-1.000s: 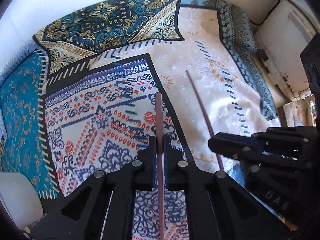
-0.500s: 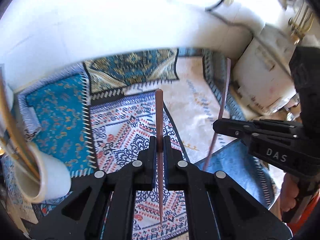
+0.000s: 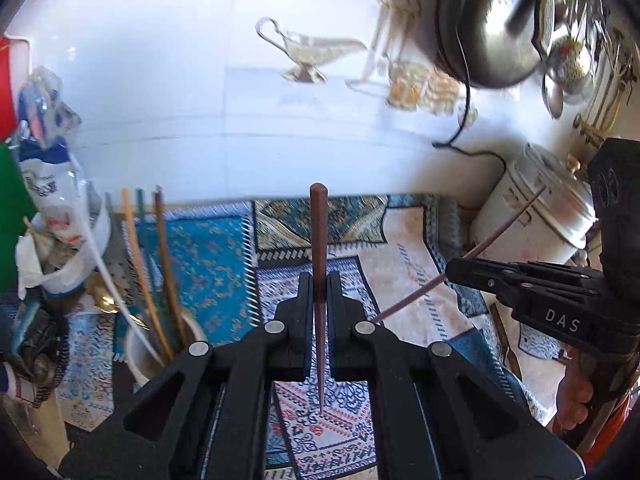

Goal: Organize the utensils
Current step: 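Lift the reddish chopsticks with both grippers and carry them to the white cup, then lower both reddish chopsticks into the white cup and open both grippers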

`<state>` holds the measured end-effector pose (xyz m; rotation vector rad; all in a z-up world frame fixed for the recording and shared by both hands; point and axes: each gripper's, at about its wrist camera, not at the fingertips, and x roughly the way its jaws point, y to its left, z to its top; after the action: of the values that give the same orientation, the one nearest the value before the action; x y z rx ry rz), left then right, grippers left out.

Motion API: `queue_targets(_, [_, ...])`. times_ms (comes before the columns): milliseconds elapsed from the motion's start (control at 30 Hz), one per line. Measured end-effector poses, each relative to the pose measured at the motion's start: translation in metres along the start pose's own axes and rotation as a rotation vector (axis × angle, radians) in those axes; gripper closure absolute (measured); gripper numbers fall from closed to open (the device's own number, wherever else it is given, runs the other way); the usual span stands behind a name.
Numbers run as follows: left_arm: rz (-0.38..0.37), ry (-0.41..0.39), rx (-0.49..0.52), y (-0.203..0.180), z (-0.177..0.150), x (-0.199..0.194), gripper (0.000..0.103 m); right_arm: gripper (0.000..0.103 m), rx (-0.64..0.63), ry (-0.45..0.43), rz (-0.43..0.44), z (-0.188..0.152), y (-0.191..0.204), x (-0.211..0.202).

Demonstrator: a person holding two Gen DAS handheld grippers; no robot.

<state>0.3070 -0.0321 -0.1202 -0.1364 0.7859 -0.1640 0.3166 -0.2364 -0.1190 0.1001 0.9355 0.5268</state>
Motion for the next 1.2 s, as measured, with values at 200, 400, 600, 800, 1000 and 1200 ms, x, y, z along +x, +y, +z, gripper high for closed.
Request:
queue_targets(200, [0.033, -0.072, -0.031, 0.030, 0.011, -0.030, 0.098, 0.098, -0.056, -0.037, 0.033, 0.014, 0.037, -0.005])
queue_targets(400, [0.082, -0.135, -0.061, 0.065, 0.019, -0.056, 0.098, 0.098, -0.100, -0.059, 0.076, 0.025, 0.076, 0.000])
queue_targets(600, [0.134, -0.179, -0.094, 0.099, 0.027, -0.069, 0.098, 0.098, -0.138, -0.055, 0.119, 0.031, 0.113, 0.018])
queue_targets(800, [0.168, -0.182, -0.129, 0.130, 0.030, -0.063, 0.098, 0.098, -0.153, -0.013, 0.141, 0.027, 0.138, 0.046])
queue_targets(1000, [0.190, -0.125, -0.153, 0.148, 0.020, -0.037, 0.098, 0.098, -0.150, 0.073, 0.147, 0.018, 0.152, 0.082])
queue_targets(1200, [0.204, -0.026, -0.138, 0.152, 0.004, -0.012, 0.098, 0.098, -0.166, 0.145, 0.114, 0.005, 0.160, 0.113])
